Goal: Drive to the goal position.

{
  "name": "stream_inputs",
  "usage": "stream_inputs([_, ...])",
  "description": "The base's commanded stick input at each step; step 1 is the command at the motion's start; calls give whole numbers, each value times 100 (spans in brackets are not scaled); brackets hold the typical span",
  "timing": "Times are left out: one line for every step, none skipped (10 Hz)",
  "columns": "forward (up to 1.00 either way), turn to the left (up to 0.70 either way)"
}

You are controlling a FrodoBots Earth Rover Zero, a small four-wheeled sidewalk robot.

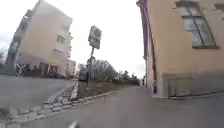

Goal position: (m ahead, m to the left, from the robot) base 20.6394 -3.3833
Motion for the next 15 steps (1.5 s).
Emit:
stream_inputs([100, -34])
stream_inputs([100, -14])
stream_inputs([100, 0])
stream_inputs([100, 0])
stream_inputs([100, 0])
stream_inputs([100, 0])
stream_inputs([100, 0])
stream_inputs([100, -9])
stream_inputs([100, -40])
stream_inputs([100, -40])
stream_inputs([100, -31])
stream_inputs([100, 0])
stream_inputs([100, 0])
stream_inputs([100, 0])
stream_inputs([100, 0])
